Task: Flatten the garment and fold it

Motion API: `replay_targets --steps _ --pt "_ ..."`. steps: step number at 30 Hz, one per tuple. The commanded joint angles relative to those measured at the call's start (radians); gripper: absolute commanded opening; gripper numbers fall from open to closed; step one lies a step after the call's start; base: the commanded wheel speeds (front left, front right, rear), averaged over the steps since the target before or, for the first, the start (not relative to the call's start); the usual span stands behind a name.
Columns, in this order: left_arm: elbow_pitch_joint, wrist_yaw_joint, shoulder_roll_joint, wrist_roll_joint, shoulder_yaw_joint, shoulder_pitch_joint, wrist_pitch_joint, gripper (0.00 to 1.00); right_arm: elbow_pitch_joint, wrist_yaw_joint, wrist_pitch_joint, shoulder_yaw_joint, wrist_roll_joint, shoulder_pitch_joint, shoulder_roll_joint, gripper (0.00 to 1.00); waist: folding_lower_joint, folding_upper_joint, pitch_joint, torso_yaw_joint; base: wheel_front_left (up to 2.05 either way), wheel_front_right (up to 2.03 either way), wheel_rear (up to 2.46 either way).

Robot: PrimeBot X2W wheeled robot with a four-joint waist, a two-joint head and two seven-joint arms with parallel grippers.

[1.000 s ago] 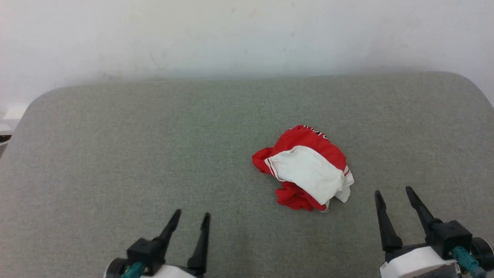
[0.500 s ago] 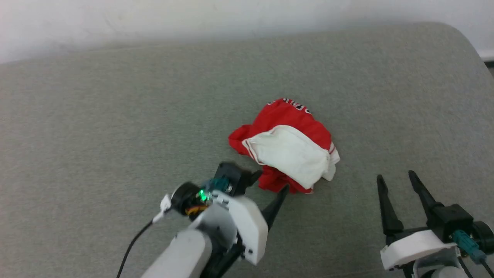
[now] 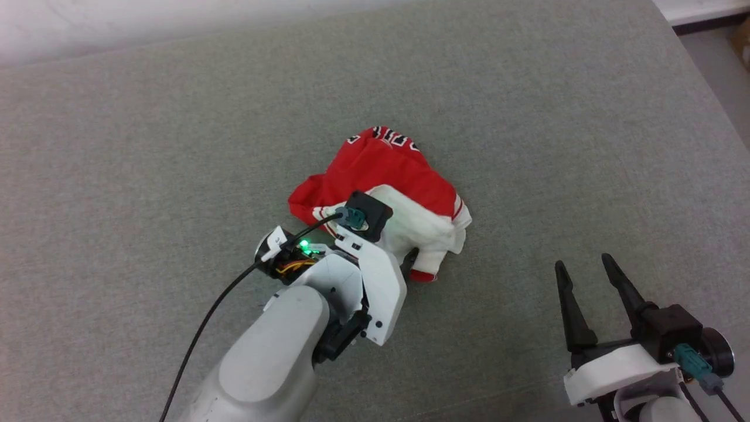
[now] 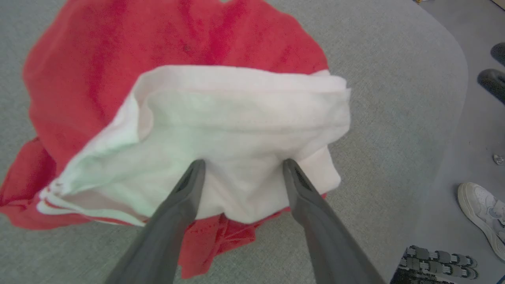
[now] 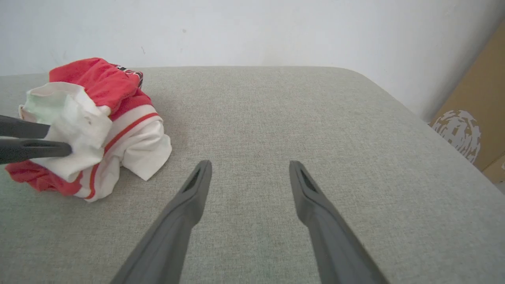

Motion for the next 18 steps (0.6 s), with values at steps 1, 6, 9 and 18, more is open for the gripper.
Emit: replay_targets --steps 1,6,9,18 --pt "0.021 -0.009 0.002 0.002 -0.006 -0.013 0.000 0.47 0.004 -0.002 -0.009 0.003 0.007 -0.018 0.002 1.00 -0.0002 0.0000 0.018 -0.015 0.00 0.00 0.00" --pt "0.041 -0.043 -0.010 -0.039 -0.002 -0.006 -0.062 0.00 0.016 -0.002 -0.014 -0.003 0.010 -0.018 0.002 1.00 -0.0002 0.0000 0.010 0.011 0.00 0.00 0.00" --pt "0.035 -0.047 -0.005 -0.047 0.009 0.000 -0.113 0.00 0.021 -0.002 -0.015 -0.006 0.000 -0.016 0.002 1.00 -0.0002 0.0000 -0.009 0.041 0.00 0.00 0.00" --pt "-0.130 0.010 0.053 -0.129 0.161 0.145 -0.320 0.00 0.019 -0.002 -0.010 -0.027 -0.025 0.011 0.002 1.00 -0.0002 0.0000 -0.104 0.153 0.00 0.00 0.00"
